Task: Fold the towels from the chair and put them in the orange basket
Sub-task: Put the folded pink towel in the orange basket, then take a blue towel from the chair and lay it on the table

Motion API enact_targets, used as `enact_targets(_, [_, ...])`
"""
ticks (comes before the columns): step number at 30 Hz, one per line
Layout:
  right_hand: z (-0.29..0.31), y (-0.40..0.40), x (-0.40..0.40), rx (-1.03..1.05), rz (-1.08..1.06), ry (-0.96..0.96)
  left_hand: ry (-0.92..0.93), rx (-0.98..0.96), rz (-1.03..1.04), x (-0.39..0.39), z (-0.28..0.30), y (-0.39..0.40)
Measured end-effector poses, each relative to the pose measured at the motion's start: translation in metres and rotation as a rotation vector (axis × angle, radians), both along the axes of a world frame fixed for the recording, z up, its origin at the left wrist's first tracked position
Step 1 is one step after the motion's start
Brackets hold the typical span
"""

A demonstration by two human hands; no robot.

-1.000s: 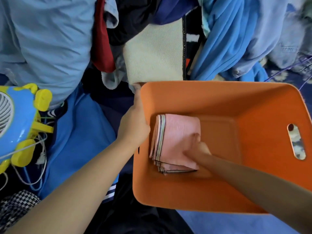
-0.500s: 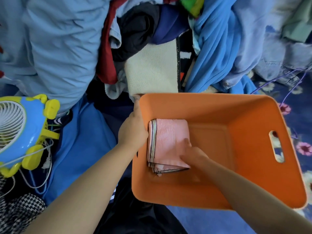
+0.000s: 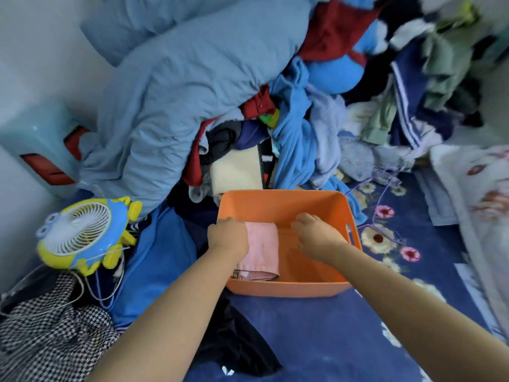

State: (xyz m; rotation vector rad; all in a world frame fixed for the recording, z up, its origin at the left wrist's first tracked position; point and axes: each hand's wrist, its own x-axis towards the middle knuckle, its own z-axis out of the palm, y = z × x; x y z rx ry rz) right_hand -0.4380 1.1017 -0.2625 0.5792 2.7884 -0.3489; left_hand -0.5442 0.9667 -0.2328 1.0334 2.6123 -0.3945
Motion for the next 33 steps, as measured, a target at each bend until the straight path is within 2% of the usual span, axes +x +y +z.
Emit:
enact_targets(6, [0.100, -0.031, 0.088, 0.119, -0.017, 0.194, 0.175, 0.096, -0.089, 0.091, 0.098, -0.023])
enact_targets(14, [0.188, -0.090, 0.210, 0.210, -0.202, 0.289, 0.315, 0.219, -0.238, 0.198, 0.179, -0.058])
enact_targets(21, [0.214, -0.175, 0.358, 0.271, -0.463, 0.335, 0.257, 0.257, -0.487, 0.316, 0.198, -0.108])
enact_targets(26, [0.216, -0.237, 0.496, 0.304, -0.694, 0.308, 0.212, 0.290, -0.768, 0.435, 0.203, -0.124])
enact_targets(33, [0.226, -0.321, 0.706, 0.382, -1.066, 0.291, 0.111, 0.342, -1.135, 0.647, 0.199, -0.146])
